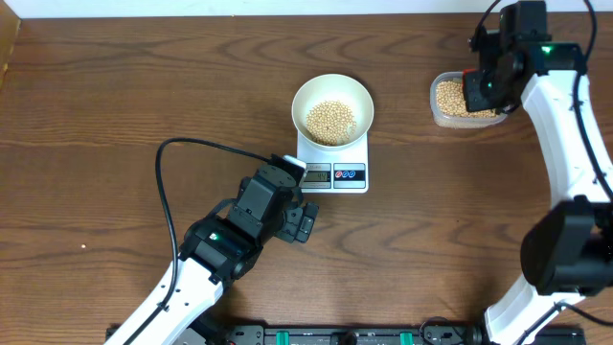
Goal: Scoop item into bowl and weigh 50g on scale
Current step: 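Return the scoop with the right gripper to the soybean tub, then scoop a small amount of soybeans with the right gripper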
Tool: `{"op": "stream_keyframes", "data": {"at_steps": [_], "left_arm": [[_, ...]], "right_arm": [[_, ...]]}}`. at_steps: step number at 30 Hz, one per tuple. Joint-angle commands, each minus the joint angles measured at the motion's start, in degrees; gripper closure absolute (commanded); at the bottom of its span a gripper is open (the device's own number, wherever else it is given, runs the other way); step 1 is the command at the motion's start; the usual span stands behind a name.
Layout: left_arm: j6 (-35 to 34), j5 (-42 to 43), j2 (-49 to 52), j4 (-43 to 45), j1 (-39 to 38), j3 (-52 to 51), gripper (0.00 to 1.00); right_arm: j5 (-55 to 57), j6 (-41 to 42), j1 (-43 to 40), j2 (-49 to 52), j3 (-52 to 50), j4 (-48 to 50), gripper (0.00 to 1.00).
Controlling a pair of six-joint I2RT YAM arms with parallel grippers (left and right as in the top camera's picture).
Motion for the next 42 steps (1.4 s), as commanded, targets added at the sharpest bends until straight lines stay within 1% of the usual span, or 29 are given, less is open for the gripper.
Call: {"op": "stream_keyframes", "data": {"at_steps": [1,7,15,21,25,30,32,37,42], "left_arm": [[0.1,-0.5,0.1,0.0,-0.1,0.4,0.05],[0.1,-0.5,0.1,0.0,-0.1,0.4,0.05],[0.1,-0.5,0.1,0.0,-0.1,0.4,0.05],[0.1,-0.5,0.1,0.0,-0.1,0.4,0.05],[0.1,-0.5,0.1,0.0,-0.1,0.4,0.05],[0.2,-0.5,0.1,0.0,-0.1,0.4,0.05],[0.1,-0.5,0.1,0.0,-0.1,0.4,0.05],[0.1,-0.5,0.1,0.0,-0.1,0.4,0.05],[0.1,-0.5,0.1,0.0,-0.1,0.4,0.05]], "right_arm": [[2.4,1.6,-0.6,1.5,-0.2,0.1,0.99],[1.9,2.0,-0.8,4.4,-0.2,0.6,0.99],[-8.9,2.0,-0.8,8.0,-0.2,1.8,0.99],[-10.3,2.0,-1.2,8.5,-0.2,2.1,0.99],[-10.5,2.0,-3.4,7.6,-0.1,2.3,0.99],[-11.5,2.0,-8.2,5.2,-0.1,2.3,0.99],[-13.8,1.9,-9.9,4.4,-0.1,2.3,0.99],[-24.3,0.4,-13.2,4.1,-0.1,2.0,0.99],[-29.1,0.2,-14.7,4.1,-0.1,2.0,0.99]]}}
